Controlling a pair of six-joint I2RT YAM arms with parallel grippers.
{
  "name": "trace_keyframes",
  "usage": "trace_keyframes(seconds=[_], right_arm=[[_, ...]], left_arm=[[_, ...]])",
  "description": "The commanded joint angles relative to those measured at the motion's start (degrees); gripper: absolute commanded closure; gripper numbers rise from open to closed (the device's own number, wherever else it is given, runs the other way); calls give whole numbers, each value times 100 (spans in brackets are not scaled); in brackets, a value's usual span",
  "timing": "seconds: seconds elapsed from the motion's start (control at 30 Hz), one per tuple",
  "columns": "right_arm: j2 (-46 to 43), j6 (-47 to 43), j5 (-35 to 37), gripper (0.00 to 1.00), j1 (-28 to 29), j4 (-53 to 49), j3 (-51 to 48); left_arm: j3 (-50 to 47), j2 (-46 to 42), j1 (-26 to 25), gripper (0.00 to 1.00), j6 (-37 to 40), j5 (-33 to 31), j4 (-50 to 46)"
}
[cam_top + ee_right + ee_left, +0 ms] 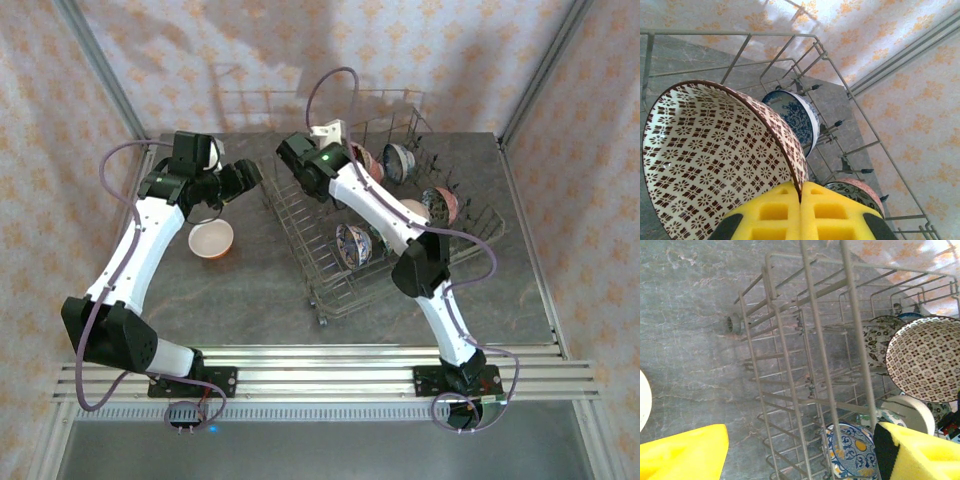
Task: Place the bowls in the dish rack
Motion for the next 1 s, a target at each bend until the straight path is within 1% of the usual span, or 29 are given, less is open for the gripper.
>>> trace_keyframes(seconds=[0.0,0.2,0.53,0.97], right_arm=[[37,192,783,100,-21,-191,255],[272,62,959,100,-2,-110,254],[571,-288,1057,100,68,143,280],[996,-481,709,100,112,290,490]], left_arm=[[-101,-154,73,22,194,74,-159],[-89,-179,117,22,249,79,-206],[-123,-234,130,22,234,40,-240],[-97,-320,130,22,240,-48,-355]])
